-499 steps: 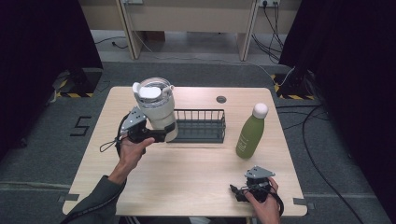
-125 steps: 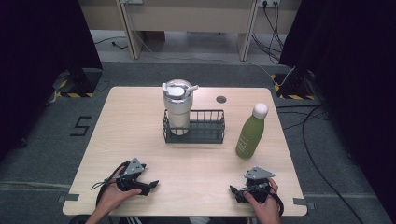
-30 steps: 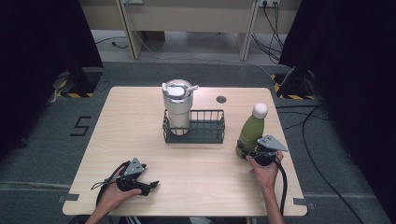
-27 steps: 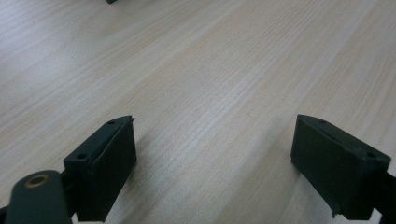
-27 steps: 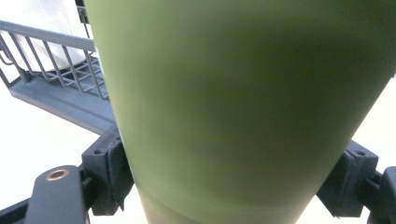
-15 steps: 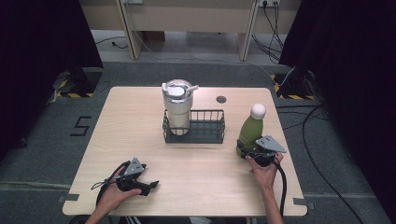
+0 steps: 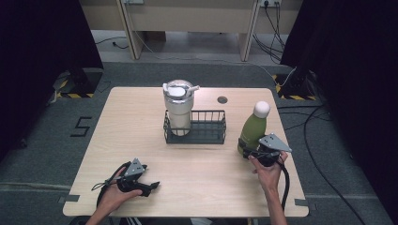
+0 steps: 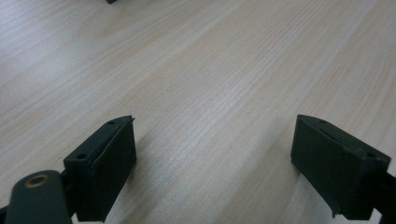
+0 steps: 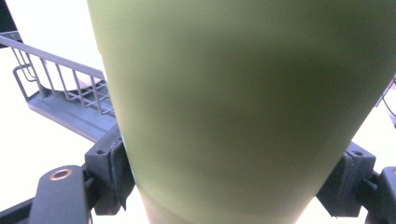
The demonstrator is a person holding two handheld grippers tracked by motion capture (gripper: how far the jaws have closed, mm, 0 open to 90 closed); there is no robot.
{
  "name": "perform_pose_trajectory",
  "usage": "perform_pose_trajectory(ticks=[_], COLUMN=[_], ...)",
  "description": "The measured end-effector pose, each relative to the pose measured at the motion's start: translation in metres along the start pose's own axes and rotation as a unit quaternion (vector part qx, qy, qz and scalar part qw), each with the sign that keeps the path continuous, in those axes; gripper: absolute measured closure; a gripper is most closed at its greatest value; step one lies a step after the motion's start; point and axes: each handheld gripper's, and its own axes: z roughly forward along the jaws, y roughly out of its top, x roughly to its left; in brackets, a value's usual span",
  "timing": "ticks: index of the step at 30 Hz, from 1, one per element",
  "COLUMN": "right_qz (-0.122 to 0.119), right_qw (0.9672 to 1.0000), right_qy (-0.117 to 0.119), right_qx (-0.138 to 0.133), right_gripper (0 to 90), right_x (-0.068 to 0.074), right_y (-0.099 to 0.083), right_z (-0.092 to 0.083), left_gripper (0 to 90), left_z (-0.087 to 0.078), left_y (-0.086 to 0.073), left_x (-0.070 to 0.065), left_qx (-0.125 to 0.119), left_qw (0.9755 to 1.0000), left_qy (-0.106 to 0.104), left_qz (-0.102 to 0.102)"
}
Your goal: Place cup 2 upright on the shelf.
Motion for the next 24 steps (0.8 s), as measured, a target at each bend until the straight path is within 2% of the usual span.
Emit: perform_pose_trajectory(ticks=[12,24], right_qz=[-0.002,-0.008], right_qw=[0.9998,0.9987], right_qy=[0.02,0.049], right_qx=[0.0,-0.003], right_gripper=[20.8,20.8], right_x=[0.007,0.021], right_y=[0.03,0.062], right_z=[-0.007,0.006], left_gripper=[13.4,13.4], left_z=[0.0,0.0], left_y=[0.0,0.0], left_x=[0.0,0.0], left_qx=[0.0,0.0], left_qw=[1.0,1.0], left_qy=[0.0,0.0], left_qz=[0.0,0.0])
